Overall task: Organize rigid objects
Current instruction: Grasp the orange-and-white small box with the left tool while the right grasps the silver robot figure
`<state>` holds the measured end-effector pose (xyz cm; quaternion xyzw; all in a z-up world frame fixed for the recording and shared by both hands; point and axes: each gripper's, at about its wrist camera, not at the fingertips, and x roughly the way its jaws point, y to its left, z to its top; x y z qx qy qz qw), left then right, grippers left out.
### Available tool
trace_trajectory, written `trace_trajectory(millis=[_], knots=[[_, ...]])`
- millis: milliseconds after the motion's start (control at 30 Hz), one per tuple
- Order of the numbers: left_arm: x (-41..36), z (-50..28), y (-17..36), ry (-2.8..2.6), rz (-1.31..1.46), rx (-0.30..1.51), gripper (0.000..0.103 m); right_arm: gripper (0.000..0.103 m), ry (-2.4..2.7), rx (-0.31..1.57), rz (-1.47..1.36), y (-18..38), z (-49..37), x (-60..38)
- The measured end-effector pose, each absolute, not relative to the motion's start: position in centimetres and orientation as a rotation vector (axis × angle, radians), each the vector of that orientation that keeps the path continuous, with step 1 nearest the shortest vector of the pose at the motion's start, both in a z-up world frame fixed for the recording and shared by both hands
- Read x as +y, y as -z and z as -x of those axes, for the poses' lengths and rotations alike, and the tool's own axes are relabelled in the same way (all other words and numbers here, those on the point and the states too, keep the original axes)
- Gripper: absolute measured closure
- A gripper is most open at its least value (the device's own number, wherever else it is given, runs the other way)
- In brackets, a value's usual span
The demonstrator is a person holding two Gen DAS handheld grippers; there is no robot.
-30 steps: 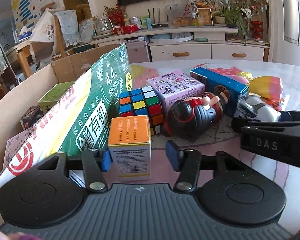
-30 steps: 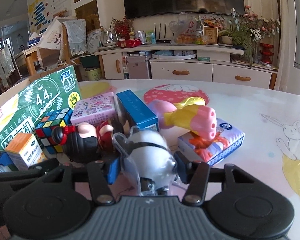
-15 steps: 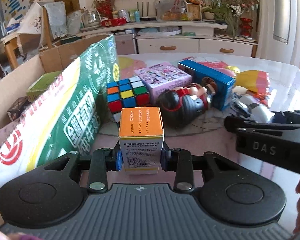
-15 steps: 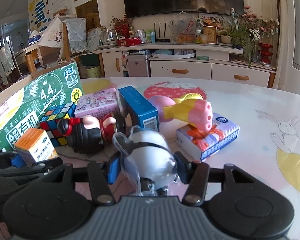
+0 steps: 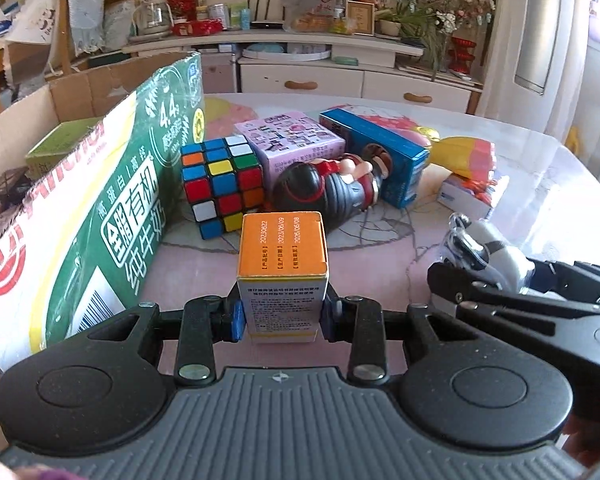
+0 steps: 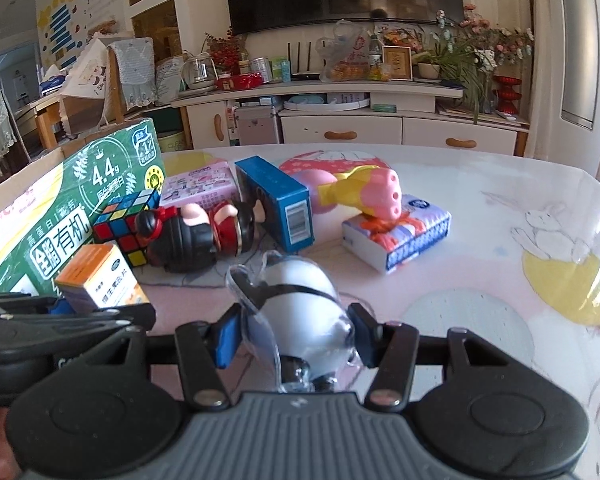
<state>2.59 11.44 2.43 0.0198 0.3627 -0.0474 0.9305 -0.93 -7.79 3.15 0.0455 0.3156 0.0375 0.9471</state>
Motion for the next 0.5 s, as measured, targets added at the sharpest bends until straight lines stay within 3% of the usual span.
trace_trajectory(millis=[500], knots=[[11.7, -1.4, -2.7, 0.182, 0.025, 0.789, 0.062, 0.048, -0.046, 0.673, -0.132, -3.6, 3.9, -6.9]])
